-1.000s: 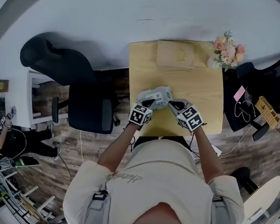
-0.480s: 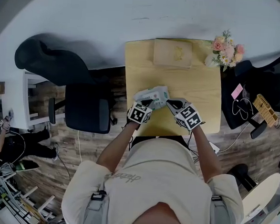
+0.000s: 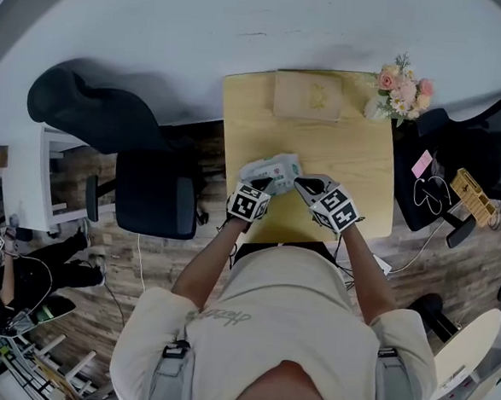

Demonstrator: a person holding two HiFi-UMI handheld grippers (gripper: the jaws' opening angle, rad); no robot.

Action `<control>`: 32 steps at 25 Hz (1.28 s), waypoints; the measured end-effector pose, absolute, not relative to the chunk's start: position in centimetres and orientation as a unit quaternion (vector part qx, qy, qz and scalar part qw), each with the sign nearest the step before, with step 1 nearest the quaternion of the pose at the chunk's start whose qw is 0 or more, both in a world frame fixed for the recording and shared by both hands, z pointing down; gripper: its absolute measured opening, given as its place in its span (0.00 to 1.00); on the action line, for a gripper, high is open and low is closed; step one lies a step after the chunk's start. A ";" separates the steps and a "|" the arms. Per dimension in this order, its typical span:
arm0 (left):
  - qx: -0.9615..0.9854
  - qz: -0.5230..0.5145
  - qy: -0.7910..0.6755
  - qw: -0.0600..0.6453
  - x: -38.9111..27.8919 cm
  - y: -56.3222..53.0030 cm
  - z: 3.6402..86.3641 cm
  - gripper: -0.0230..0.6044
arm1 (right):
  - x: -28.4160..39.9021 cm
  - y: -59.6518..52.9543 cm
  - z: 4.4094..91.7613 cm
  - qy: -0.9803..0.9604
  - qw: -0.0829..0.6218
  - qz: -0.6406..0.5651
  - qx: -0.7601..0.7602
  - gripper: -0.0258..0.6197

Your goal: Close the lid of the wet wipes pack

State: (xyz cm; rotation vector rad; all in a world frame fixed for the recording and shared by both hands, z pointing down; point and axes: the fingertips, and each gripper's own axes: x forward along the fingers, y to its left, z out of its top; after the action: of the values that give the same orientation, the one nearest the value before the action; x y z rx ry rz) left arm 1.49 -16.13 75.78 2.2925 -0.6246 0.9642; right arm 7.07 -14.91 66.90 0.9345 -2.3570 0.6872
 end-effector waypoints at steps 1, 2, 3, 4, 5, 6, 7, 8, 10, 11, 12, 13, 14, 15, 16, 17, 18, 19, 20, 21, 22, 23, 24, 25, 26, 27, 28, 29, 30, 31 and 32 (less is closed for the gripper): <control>0.860 0.351 -0.234 0.286 1.5 -16.1 75.3 0.06 | 7.1 -14.9 66.5 -0.868 0.252 0.250 0.347 0.04; 0.864 0.340 -0.236 0.285 1.5 -16.0 74.7 0.06 | 7.2 -14.8 66.1 -0.869 0.249 0.247 0.350 0.04; 0.868 0.330 -0.238 0.283 1.5 -16.0 74.0 0.06 | 7.2 -14.7 65.6 -0.870 0.246 0.243 0.353 0.04; 0.872 0.320 -0.242 0.280 1.5 -16.0 73.1 0.06 | 7.3 -14.5 65.1 -0.870 0.242 0.239 0.357 0.04; 0.877 0.308 -0.246 0.274 1.5 -16.1 72.1 0.06 | 7.4 -14.5 64.5 -0.870 0.237 0.236 0.361 0.04; 0.882 0.295 -0.251 0.268 1.5 -16.2 70.8 0.06 | 7.6 -14.5 63.8 -0.870 0.231 0.232 0.368 0.04; 0.888 0.279 -0.257 0.261 1.6 -16.4 69.5 0.06 | 7.9 -14.6 63.1 -0.870 0.224 0.228 0.376 0.04; 0.893 0.264 -0.263 0.253 1.6 -16.7 68.0 0.06 | 8.1 -14.7 62.3 -0.870 0.215 0.224 0.384 0.04; 0.901 0.237 -0.277 0.236 1.3 -17.0 65.0 0.06 | 8.3 -14.9 60.6 -0.871 0.197 0.215 0.396 0.04; 0.904 0.224 -0.283 0.227 1.2 -17.1 63.5 0.06 | 8.4 -15.0 59.7 -0.872 0.188 0.209 0.401 0.04; 0.908 0.213 -0.290 0.217 1.0 -17.2 62.0 0.06 | 8.5 -15.1 58.7 -0.873 0.180 0.203 0.406 0.04; 0.911 0.202 -0.295 0.207 0.8 -17.4 60.4 0.06 | 8.5 -15.2 57.7 -0.875 0.172 0.196 0.409 0.04; 0.914 0.190 -0.300 0.198 0.6 -17.5 58.9 0.06 | 8.4 -15.4 56.6 -0.877 0.164 0.187 0.412 0.04; 0.916 0.178 -0.304 0.189 0.4 -17.6 57.4 0.06 | 8.4 -15.6 55.4 -0.879 0.155 0.176 0.414 0.04; 0.919 0.166 -0.308 0.181 0.2 -17.7 55.9 0.06 | 8.3 -15.8 54.3 -0.881 0.146 0.166 0.418 0.04; 0.921 0.153 -0.312 0.174 -0.1 -17.8 54.5 0.06 | 8.4 -16.0 53.1 -0.883 0.138 0.155 0.422 0.04; 0.923 0.142 -0.317 0.167 -0.3 -17.9 53.1 0.06 | 8.4 -16.2 52.0 -0.883 0.130 0.144 0.427 0.04; 0.924 0.130 -0.322 0.160 -0.6 -17.9 51.8 0.06 | 8.5 -16.4 50.9 -0.884 0.122 0.133 0.431 0.04; 0.925 0.119 -0.327 0.153 -0.9 -17.9 50.5 0.06 | 8.5 -16.5 49.7 -0.885 0.115 0.123 0.434 0.04; 0.926 0.108 -0.332 0.145 -1.2 -18.0 49.2 0.06 | 8.6 -16.6 48.6 -0.886 0.109 0.113 0.437 0.04; 0.927 0.098 -0.336 0.137 -1.5 -18.1 48.0 0.06 | 8.6 -16.7 47.5 -0.887 0.103 0.104 0.438 0.04; 0.927 0.088 -0.341 0.128 -1.8 -18.2 46.7 0.07 | 8.5 -16.8 46.4 -0.888 0.097 0.096 0.440 0.04; 0.928 0.080 -0.344 0.119 -2.0 -18.3 45.6 0.06 | 8.5 -16.9 45.3 -0.889 0.090 0.089 0.441 0.04; 0.929 0.073 -0.347 0.111 -2.3 -18.4 44.6 0.06 | 8.5 -17.0 44.3 -0.890 0.084 0.083 0.441 0.04; 0.929 0.068 -0.348 0.104 -2.5 -18.6 43.6 0.06 | 8.4 -17.1 43.4 -0.890 0.077 0.078 0.442 0.04; 0.930 0.064 -0.350 0.097 -2.6 -18.7 42.8 0.06 | 8.4 -17.2 42.6 -0.891 0.072 0.072 0.443 0.04; 0.930 0.060 -0.351 0.091 -2.8 -18.8 42.0 0.07 | 8.4 -17.3 41.8 -0.891 0.068 0.066 0.445 0.04; 0.930 0.055 -0.353 0.085 -2.9 -18.8 41.2 0.07 | 8.4 -17.3 41.1 -0.890 0.064 0.060 0.447 0.04; 0.930 0.050 -0.355 0.079 -3.0 -18.9 40.5 0.07 | 8.3 -17.3 40.5 -0.890 0.062 0.054 0.448 0.04; 0.931 0.045 -0.356 0.073 -3.1 -19.0 39.9 0.06 | 8.3 -17.3 40.0 -0.890 0.061 0.047 0.450 0.04; 0.931 0.040 -0.357 0.067 -3.1 -19.1 39.2 0.07 | 8.3 -17.3 39.5 -0.889 0.060 0.040 0.452 0.04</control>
State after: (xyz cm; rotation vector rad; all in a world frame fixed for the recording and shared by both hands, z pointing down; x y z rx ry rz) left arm -3.12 -19.08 39.24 2.8055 -1.0744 0.1208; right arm 8.29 -17.32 39.51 1.3675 -2.6915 0.1221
